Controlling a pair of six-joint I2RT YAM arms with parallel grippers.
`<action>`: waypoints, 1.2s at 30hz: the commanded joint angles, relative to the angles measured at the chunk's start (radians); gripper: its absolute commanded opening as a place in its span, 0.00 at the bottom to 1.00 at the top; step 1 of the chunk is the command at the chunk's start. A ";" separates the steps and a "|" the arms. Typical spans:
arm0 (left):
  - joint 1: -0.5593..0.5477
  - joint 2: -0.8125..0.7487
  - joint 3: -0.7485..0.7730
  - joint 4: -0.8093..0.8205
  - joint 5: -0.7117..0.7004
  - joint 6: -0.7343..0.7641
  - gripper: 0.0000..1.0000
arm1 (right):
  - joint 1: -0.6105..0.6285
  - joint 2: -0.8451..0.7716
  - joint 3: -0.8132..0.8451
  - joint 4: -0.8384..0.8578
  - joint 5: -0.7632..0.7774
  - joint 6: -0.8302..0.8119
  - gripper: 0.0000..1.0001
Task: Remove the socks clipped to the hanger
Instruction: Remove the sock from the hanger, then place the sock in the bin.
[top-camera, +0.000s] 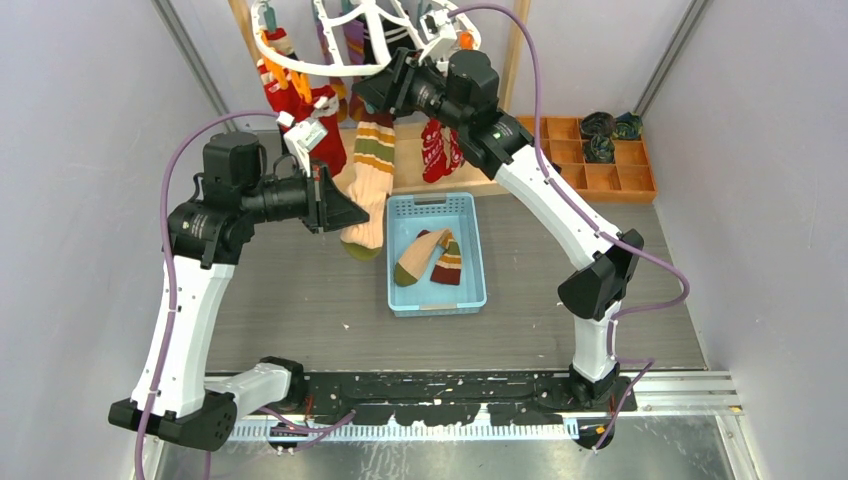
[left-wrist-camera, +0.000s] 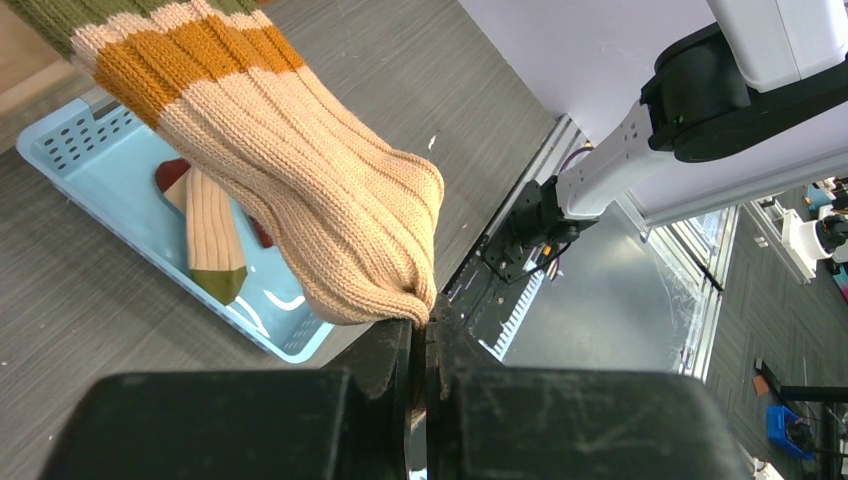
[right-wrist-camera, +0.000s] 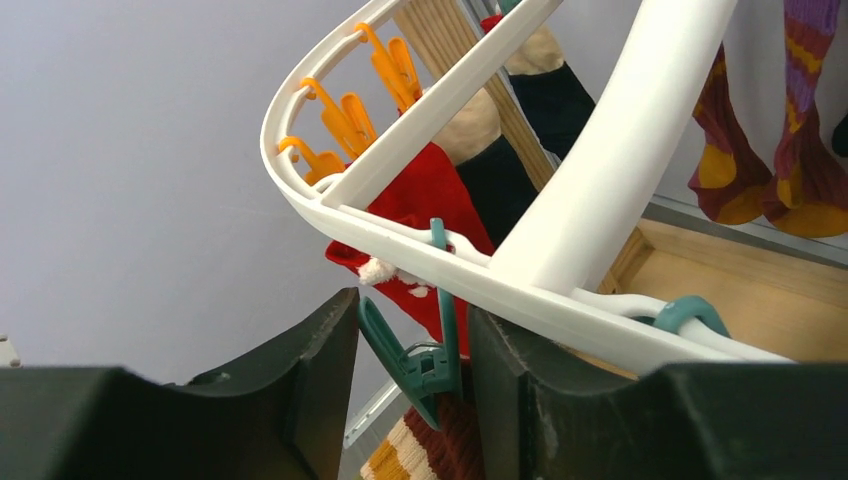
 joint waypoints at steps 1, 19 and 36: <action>-0.004 -0.005 0.037 0.009 0.021 -0.016 0.00 | 0.006 -0.013 0.010 0.082 0.045 -0.012 0.45; -0.007 -0.044 -0.026 -0.052 0.002 0.092 0.00 | 0.011 -0.192 -0.224 0.011 -0.036 -0.064 0.87; -0.011 -0.085 -0.024 -0.094 0.017 0.221 0.00 | 0.124 -0.579 -0.970 0.548 -0.289 0.320 0.89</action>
